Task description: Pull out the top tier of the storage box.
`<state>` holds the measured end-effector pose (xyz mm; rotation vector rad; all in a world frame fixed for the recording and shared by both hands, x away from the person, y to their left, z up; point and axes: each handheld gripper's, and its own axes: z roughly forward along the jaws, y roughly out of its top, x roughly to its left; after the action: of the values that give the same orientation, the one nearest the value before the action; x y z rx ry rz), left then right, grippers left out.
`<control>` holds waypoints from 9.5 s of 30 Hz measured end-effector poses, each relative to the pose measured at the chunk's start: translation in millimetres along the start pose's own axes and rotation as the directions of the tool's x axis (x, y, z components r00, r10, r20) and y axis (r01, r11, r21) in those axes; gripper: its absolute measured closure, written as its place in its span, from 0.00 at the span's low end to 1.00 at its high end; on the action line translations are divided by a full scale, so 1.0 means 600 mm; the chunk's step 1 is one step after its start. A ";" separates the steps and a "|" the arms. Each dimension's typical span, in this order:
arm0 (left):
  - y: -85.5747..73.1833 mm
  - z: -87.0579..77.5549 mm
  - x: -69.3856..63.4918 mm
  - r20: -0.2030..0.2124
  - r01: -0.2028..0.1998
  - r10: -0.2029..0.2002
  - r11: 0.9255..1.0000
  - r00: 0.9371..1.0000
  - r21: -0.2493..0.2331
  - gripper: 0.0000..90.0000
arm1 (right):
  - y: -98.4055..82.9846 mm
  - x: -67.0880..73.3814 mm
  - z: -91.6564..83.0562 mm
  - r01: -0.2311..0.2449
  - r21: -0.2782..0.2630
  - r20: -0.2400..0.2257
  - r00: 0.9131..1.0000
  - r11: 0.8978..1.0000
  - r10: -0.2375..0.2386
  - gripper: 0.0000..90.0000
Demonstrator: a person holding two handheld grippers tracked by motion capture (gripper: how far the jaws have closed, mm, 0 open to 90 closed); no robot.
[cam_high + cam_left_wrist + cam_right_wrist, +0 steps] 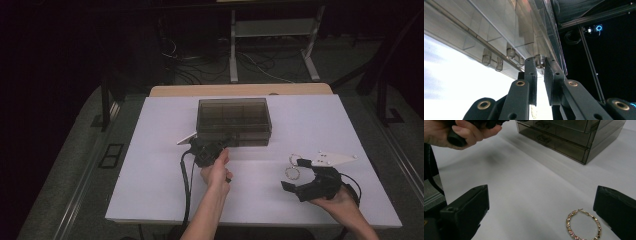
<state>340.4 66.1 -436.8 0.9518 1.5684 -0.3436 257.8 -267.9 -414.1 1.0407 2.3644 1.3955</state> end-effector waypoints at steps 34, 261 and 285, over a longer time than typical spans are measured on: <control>0.000 -0.020 -0.013 -0.036 -0.267 0.275 0.952 0.961 0.153 0.61 | -0.001 0.001 0.001 0.000 0.006 0.004 1.000 1.000 0.000 0.00; 0.053 0.004 -0.097 0.445 -0.905 0.852 0.073 0.274 0.419 0.87 | -0.004 0.006 0.007 0.016 0.038 -0.020 1.000 0.999 -0.016 0.00; 0.058 -0.016 -0.107 0.431 -0.912 0.854 0.111 0.291 0.396 0.74 | -0.003 0.007 0.007 0.018 0.040 -0.020 1.000 0.999 -0.017 0.00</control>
<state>356.4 70.4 -364.8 2.1859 0.4622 0.0468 256.0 -262.8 -417.2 1.0188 2.4186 1.3644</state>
